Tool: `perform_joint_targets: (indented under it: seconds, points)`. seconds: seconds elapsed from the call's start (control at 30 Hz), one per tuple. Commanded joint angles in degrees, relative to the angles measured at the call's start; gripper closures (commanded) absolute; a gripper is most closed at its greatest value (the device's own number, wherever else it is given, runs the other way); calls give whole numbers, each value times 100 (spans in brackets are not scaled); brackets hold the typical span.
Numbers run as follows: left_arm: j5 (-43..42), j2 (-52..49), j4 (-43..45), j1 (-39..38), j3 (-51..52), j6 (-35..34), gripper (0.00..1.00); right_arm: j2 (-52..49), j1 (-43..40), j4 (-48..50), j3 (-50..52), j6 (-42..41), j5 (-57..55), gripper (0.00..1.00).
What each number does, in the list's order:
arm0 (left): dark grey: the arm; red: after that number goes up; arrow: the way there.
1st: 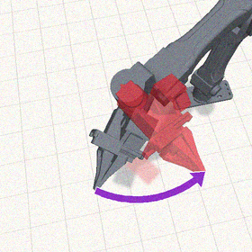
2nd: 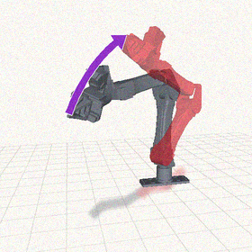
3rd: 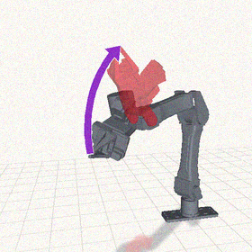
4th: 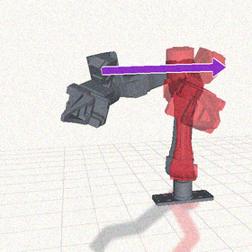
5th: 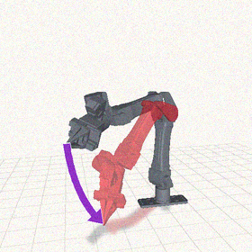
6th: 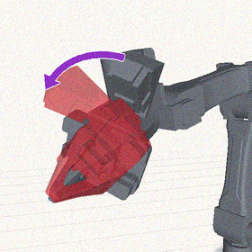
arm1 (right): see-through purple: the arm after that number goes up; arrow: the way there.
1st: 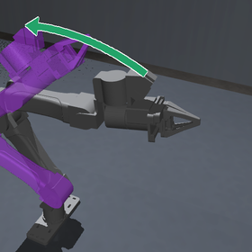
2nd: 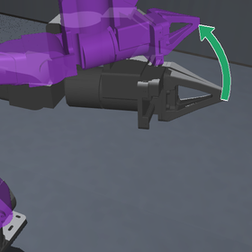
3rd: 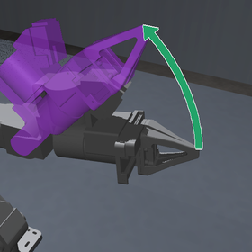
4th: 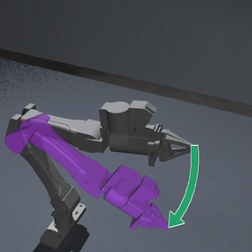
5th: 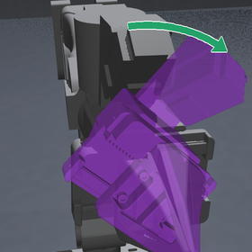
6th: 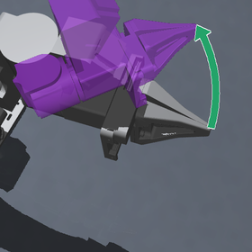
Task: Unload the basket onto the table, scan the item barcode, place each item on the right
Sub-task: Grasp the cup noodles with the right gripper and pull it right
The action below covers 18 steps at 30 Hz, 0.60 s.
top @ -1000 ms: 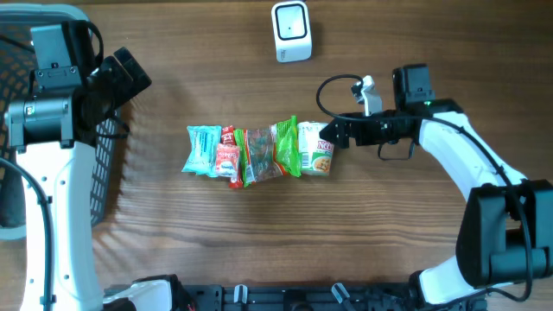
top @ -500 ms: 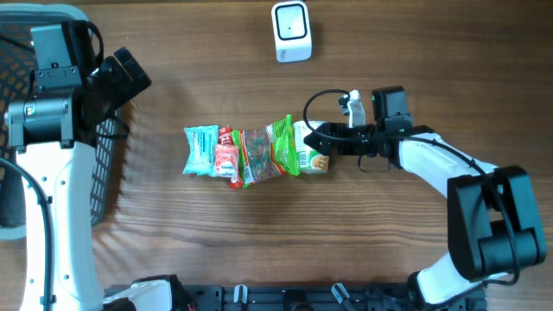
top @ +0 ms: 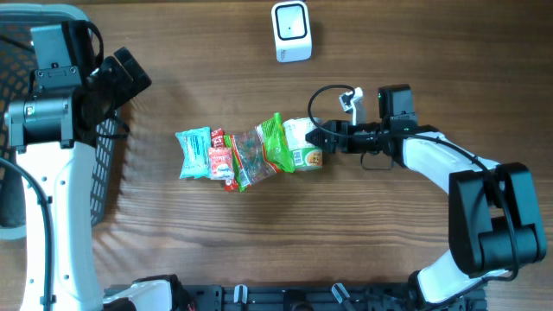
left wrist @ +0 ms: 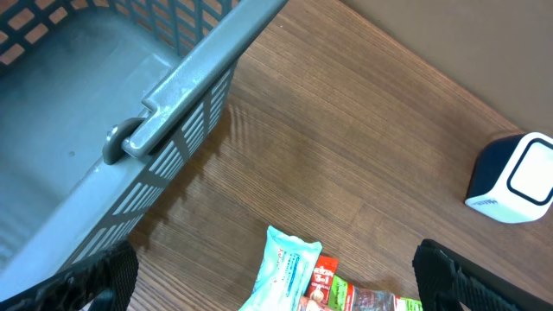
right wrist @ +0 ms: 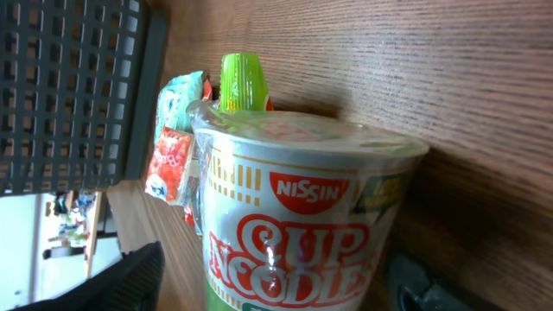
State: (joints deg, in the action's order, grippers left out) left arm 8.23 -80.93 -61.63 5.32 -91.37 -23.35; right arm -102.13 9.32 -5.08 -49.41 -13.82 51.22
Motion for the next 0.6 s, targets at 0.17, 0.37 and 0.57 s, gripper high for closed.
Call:
perform_joint_targets:
  seconds: [0.17, 0.37, 0.57]
  points:
    - [-9, 46, 11, 37, -52, 66, 0, 33, 970, 551, 35, -57, -2083, 0]
    - [-7, 46, 11, 37, -52, 66, 0, 33, 979, 549, 35, -267, -1967, 12]
    - [-9, 46, 11, 37, -52, 63, 0, 81, 785, 678, 35, -225, -938, 31]
